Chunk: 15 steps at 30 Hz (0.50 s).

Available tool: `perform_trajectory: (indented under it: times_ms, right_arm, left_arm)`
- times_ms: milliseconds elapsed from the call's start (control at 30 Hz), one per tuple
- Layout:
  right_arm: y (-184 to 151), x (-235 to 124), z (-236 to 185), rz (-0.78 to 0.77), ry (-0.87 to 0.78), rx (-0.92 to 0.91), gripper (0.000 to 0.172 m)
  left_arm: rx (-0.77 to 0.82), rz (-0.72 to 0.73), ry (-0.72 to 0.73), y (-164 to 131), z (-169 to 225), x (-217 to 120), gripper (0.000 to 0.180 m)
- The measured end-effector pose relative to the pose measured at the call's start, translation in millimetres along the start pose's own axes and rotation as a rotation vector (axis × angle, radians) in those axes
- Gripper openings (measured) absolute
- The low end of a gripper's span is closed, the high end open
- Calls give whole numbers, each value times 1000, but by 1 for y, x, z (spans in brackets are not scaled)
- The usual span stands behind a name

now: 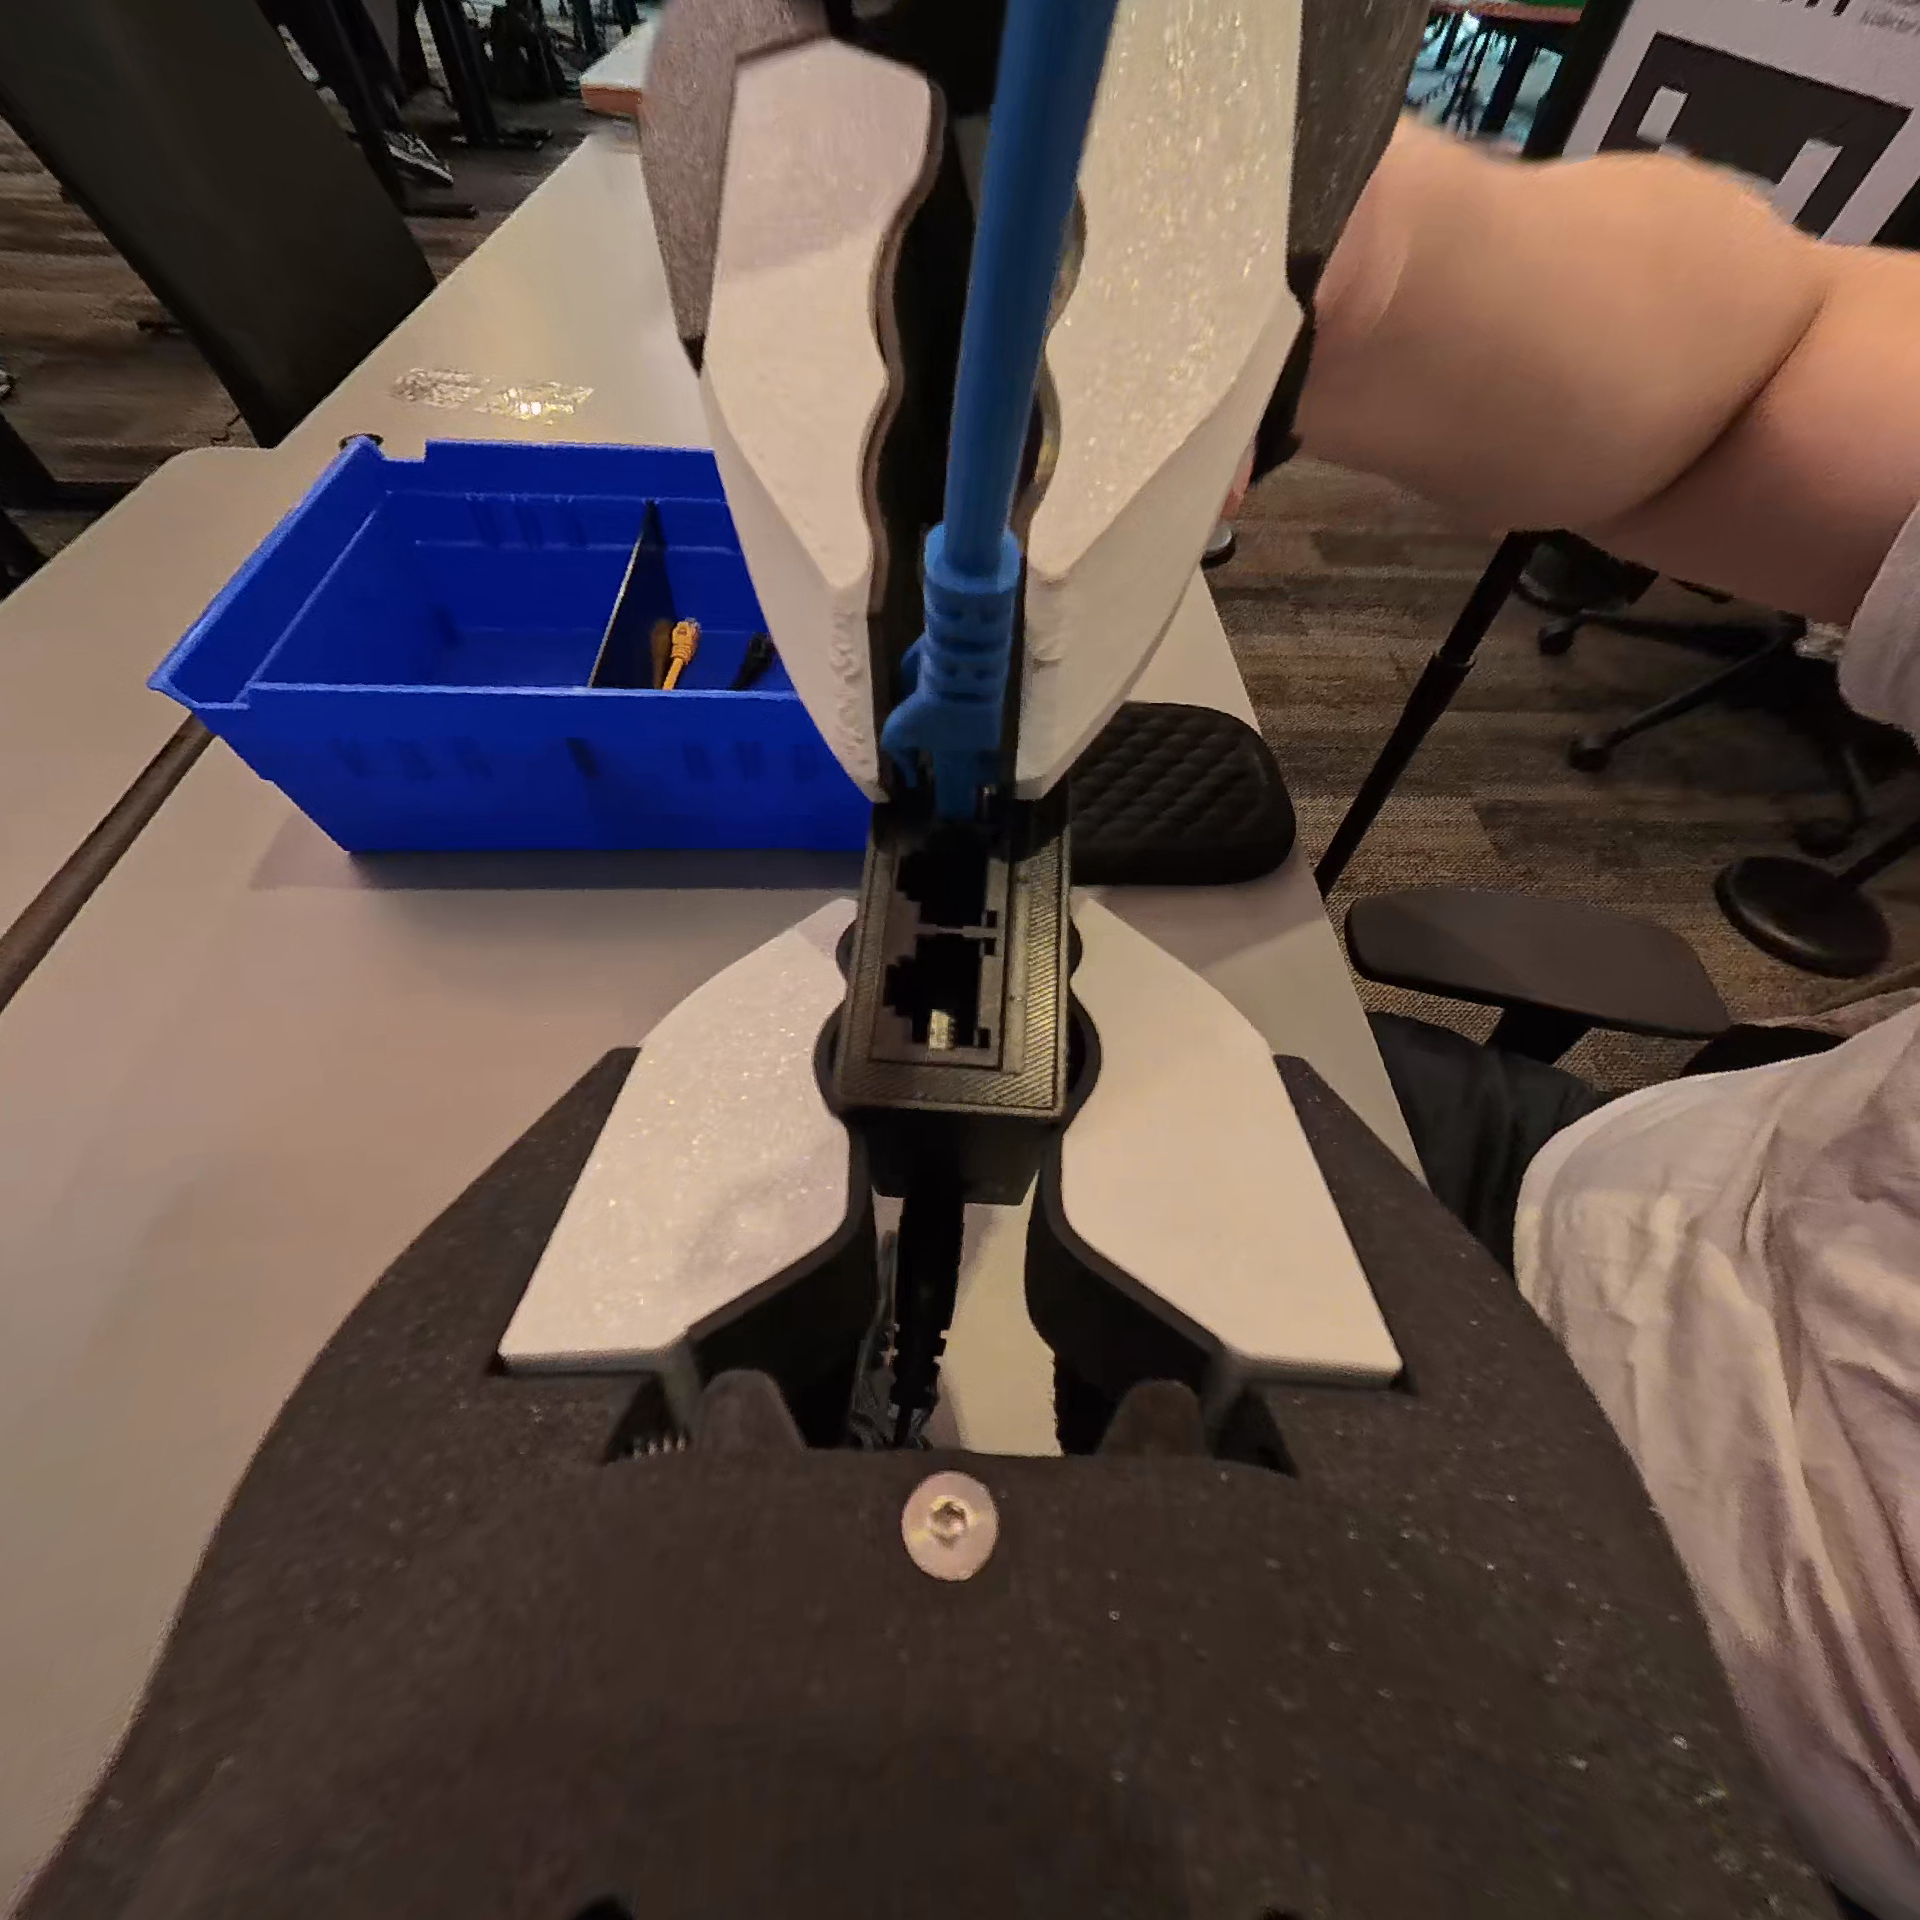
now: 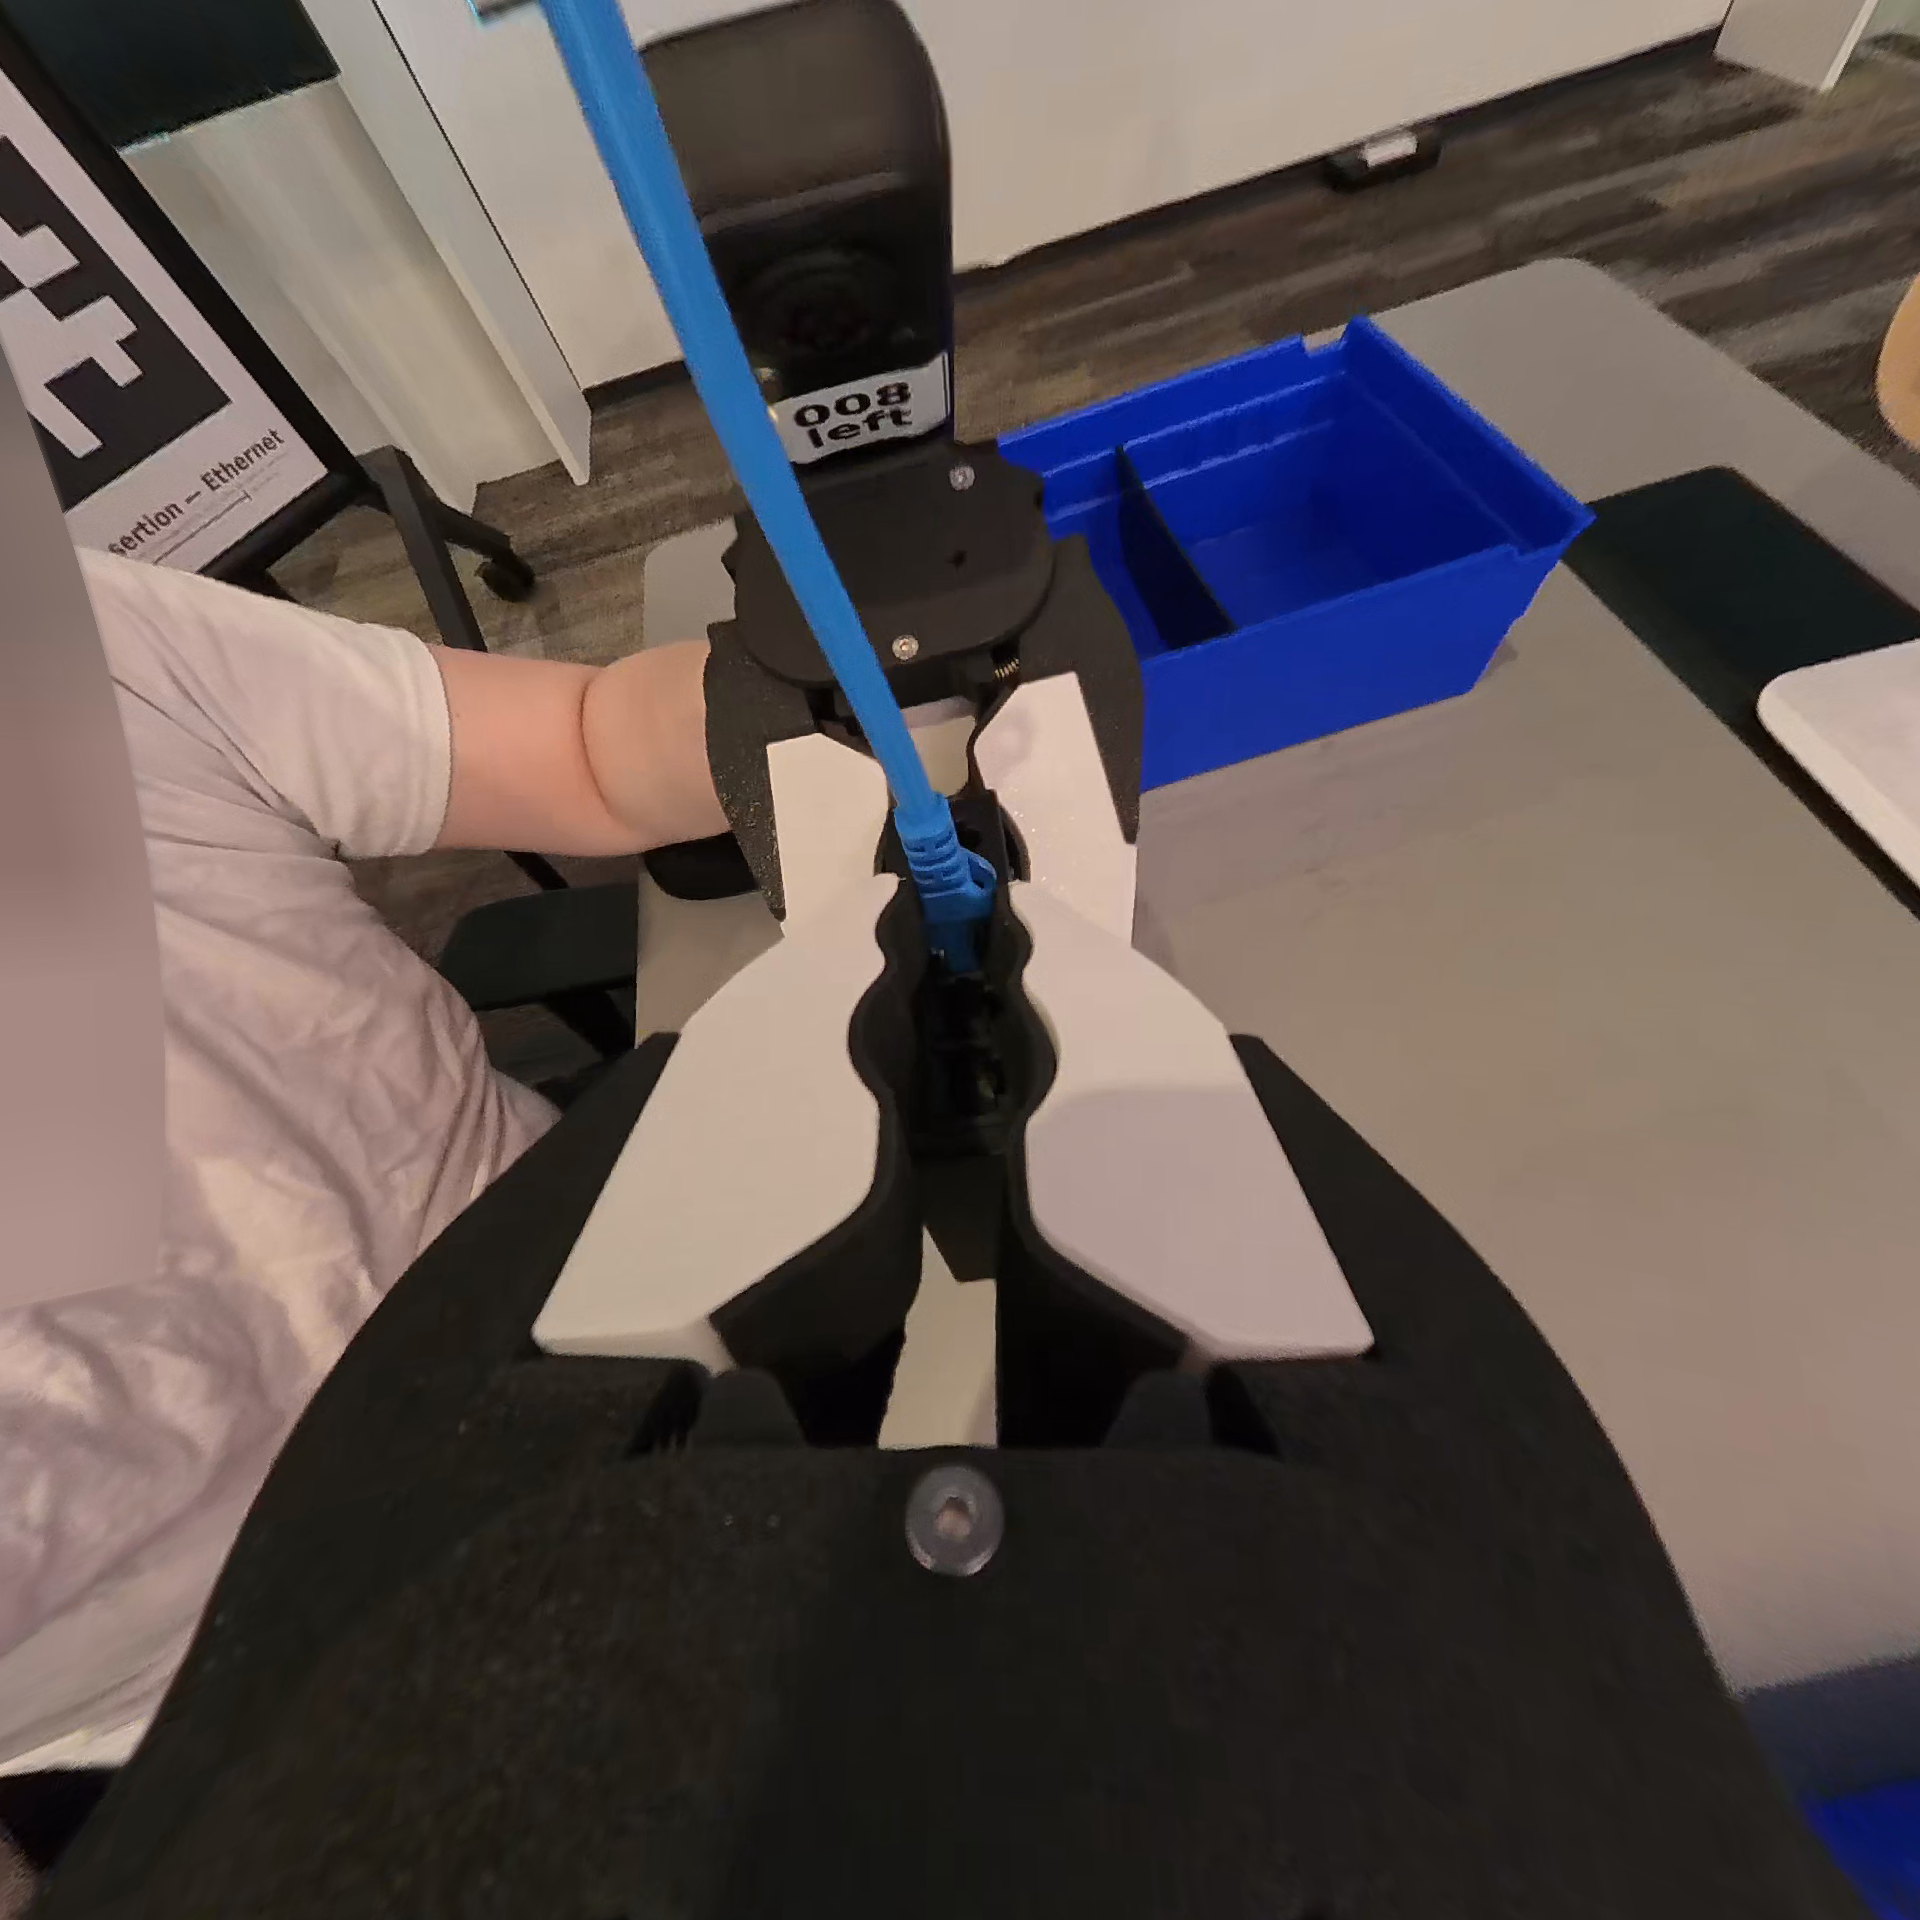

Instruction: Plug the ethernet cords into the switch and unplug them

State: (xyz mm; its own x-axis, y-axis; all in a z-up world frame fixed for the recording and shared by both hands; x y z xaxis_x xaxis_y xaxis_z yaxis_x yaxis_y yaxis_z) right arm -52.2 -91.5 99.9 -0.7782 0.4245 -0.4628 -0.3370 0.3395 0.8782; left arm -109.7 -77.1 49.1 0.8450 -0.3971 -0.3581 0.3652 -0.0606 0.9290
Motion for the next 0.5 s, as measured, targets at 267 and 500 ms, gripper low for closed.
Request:
perform_trajectory:
  times_ms: [267, 500]
  right_arm:
    - [4, 1, -2, -163, -24, -82, 12]
    - [15, -11, -1, 83, -74, -163, 56]
  left_arm:
    - [0, -70, 13, -4, 1, 0, 31]
    - [132, 25, 8, 4, 0, -13, 31]
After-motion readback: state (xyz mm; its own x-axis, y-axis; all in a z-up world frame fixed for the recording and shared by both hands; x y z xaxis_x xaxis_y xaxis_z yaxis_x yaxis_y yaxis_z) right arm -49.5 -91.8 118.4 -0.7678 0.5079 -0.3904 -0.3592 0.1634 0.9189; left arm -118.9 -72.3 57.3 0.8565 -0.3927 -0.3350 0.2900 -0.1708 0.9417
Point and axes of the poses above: each gripper's, where its closed fingertips meet, x out along the fingers, y out of its top, z = x × y across the jaws, the point moved 5 cm from there along -x, back along the fingers, and after that the axes turned 8 degrees about -y, right-handed, at the moved point
